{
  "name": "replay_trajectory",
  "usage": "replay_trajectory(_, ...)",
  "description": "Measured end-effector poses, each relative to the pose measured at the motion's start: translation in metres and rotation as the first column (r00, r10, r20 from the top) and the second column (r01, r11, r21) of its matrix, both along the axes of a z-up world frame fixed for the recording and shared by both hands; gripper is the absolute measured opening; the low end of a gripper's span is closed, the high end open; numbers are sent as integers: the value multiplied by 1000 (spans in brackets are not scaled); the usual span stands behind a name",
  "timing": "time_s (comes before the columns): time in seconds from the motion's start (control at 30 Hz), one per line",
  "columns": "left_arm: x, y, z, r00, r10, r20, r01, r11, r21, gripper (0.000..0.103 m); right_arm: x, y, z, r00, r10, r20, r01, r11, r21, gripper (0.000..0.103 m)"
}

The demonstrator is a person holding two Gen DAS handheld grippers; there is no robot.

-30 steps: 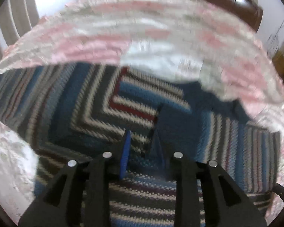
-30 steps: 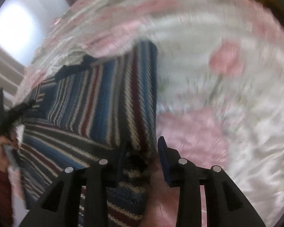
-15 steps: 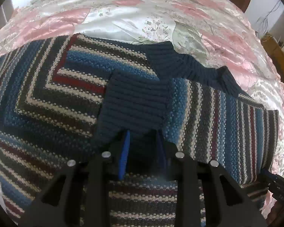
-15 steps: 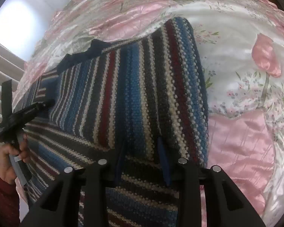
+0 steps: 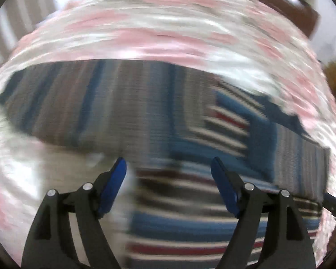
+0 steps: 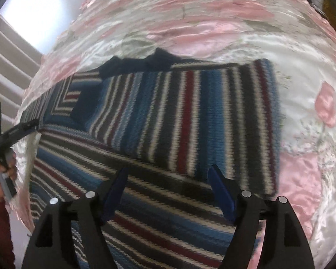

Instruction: Fold small clothes

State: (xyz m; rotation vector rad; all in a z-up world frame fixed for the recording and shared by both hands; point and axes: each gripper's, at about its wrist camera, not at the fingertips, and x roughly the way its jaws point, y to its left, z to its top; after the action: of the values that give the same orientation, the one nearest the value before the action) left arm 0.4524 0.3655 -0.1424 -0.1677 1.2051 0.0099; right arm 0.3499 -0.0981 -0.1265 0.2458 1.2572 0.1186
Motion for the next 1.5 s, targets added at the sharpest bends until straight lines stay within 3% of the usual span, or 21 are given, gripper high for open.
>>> replay_trajectory(0.07, 4, 49, 2, 997, 80, -11, -79, 996, 46, 77, 6, 9, -3, 1000, 8, -10, -8, 1000, -4, 76)
replay_trajectory(0.23, 11, 142, 3, 969, 246, -26, -244, 968, 51, 77, 17, 21, -13, 999, 20, -33, -21, 999, -27, 76)
replay_trajectory(0.4, 24, 204, -10, 932, 360, -45, -361, 933, -13, 76, 22, 19, -24, 998, 13, -57, -15, 999, -41, 77)
replay_trajectory(0.67, 44, 249, -27, 886, 464, -19, -460, 872, -164, 76, 25, 14, -37, 998, 7, -69, -10, 999, -49, 78)
replay_trajectory(0.7, 47, 250, -29, 880, 475, -15, -470, 865, -176, 73, 25, 14, -38, 998, 6, -66, -10, 999, -47, 78)
replay_trajectory(0.77, 52, 250, -31, 873, 487, -7, -481, 860, -170, 54, 25, 14, -39, 998, 8, -60, -11, 999, -45, 79)
replay_trajectory(0.83, 54, 249, -31, 871, 491, 2, -484, 858, -172, 22, 24, 15, -41, 998, 13, -57, -16, 999, -49, 80)
replay_trajectory(0.87, 54, 249, -31, 871, 491, 4, -481, 855, -191, 14, 24, 15, -41, 998, 16, -55, -18, 999, -50, 80)
replay_trajectory(0.93, 52, 247, -29, 867, 498, 15, -481, 845, -236, 13, 24, 15, -41, 999, 20, -50, -22, 999, -49, 81)
replay_trajectory(1.03, 46, 244, -19, 867, 493, 74, -465, 853, -237, 12, 22, 13, -40, 999, 17, -43, -19, 999, -34, 81)
replay_trajectory(1.2, 42, 213, 11, 882, 430, 192, -385, 894, -229, 12, 17, 7, -33, 1000, 8, -29, -8, 1000, -5, 81)
replay_trajectory(1.5, 28, 97, 70, 919, 191, 345, -113, 966, -234, 11, 2, 3, -13, 1000, 20, 12, -20, 1000, -12, 80)
